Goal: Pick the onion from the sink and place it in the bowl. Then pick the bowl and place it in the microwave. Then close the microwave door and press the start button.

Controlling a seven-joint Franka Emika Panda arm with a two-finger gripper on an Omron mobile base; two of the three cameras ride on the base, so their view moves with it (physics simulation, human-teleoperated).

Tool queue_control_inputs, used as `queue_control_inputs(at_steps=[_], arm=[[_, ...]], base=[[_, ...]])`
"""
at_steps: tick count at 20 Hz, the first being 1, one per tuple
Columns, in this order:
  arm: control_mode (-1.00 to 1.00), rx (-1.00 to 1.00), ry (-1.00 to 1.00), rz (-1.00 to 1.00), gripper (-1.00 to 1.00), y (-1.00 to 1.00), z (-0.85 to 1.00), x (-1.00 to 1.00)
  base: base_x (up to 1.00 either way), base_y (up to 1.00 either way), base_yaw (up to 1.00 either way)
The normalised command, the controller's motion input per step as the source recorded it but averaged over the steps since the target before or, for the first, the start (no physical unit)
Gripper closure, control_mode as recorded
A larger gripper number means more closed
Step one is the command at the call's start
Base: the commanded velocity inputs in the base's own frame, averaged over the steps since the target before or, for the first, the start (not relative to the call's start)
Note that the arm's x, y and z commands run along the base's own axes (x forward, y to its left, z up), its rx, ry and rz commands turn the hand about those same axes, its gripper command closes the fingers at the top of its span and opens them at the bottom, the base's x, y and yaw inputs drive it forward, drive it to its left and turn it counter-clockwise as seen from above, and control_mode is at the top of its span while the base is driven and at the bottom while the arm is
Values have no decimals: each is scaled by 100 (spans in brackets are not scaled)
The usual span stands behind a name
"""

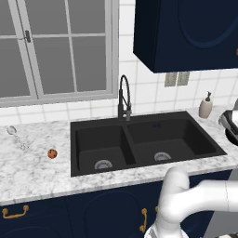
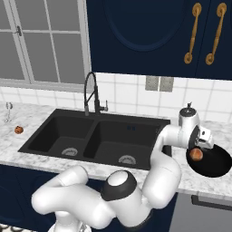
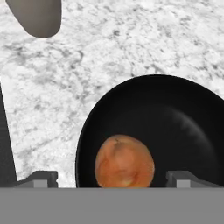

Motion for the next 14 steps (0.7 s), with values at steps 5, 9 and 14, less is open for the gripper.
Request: queue_control_inputs(at_steps=[5,9,14], arm=[[-100,0,12,0,-100,20,3,-37],[-100,0,10,5,-100,7,0,-12],[-100,0,14,19,-100,0,-9,0]], base=[[0,0,0],[0,0,0],[0,0,0]])
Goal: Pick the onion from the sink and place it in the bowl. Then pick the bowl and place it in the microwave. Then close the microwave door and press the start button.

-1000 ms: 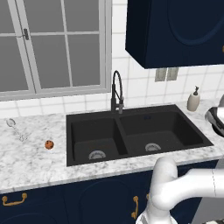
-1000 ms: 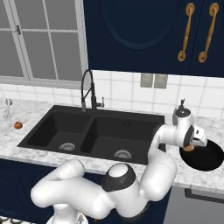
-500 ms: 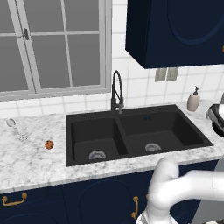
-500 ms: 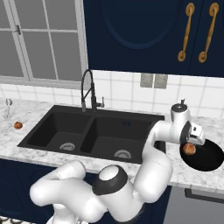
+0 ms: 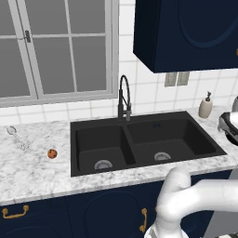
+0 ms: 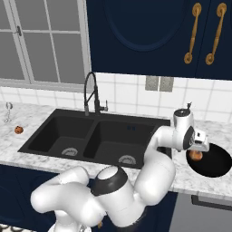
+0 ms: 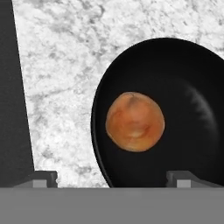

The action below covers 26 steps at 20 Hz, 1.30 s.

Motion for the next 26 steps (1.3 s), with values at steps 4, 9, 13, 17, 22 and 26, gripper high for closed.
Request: queue_control_inputs(at_steps=[4,9,13,17,22,26], arm=[[-100,0,21,19,-100,0,-6,0],[-100,0,25,2,-100,0,-4,-1],[-100,0,15,2,-100,-1,-27,0],[-100,2,3,5,-100,-21,-34,0],[-100,5,7,5,-100,-24,-33,0],[-100,3,10,1,100,0,-44,0]], base=[[0,0,0],[0,0,0],[0,0,0],[0,0,0],[0,0,0],[0,0,0]])
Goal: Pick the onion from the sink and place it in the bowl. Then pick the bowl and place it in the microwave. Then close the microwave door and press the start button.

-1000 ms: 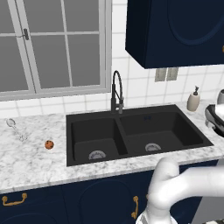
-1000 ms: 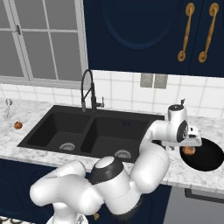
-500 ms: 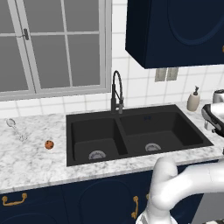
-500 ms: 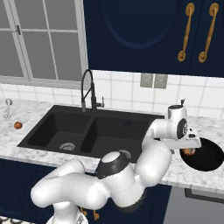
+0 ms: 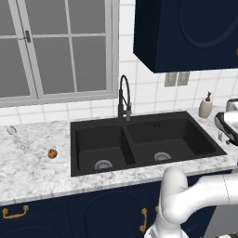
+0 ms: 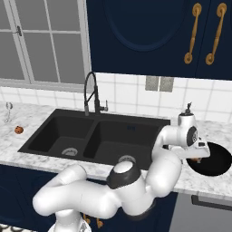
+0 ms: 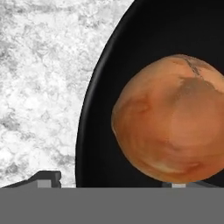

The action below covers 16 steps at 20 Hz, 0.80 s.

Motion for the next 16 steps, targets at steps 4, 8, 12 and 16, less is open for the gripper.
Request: queue_control_inputs(at_steps=[4,8,12,16], arm=[[-100,1,2,1,100,0,-32,0],[-100,0,0,4,100,1,-21,0],[-100,0,3,0,100,2,-4,-10],[-100,0,0,0,100,5,11,-43]], base=[[0,0,0],[0,0,0],[0,0,0],[0,0,0]])
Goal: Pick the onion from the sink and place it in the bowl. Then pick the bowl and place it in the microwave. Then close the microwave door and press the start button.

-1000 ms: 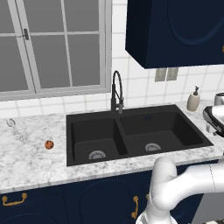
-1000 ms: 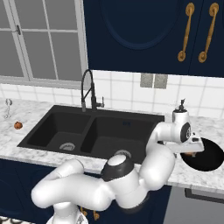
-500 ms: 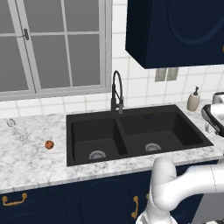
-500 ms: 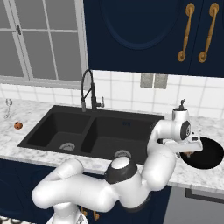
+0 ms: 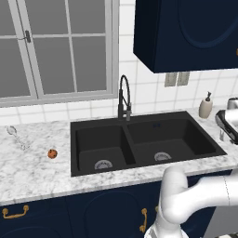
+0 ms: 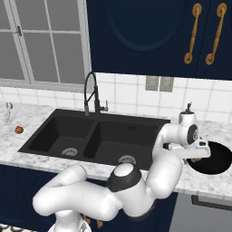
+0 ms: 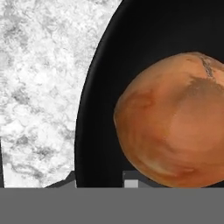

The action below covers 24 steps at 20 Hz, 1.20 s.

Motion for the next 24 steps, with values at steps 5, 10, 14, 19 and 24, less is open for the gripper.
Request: queue_control_inputs(at_steps=[5,10,14,19,24], arm=[[-100,0,-4,10,100,37,33,-69],[-100,0,-2,33,100,54,52,-75],[-100,5,-12,35,100,65,63,-67],[-100,18,-2,29,100,75,73,-59],[-100,19,0,26,100,99,71,-48]], base=[[0,0,0],[0,0,0],[0,0,0],[0,0,0],[0,0,0]])
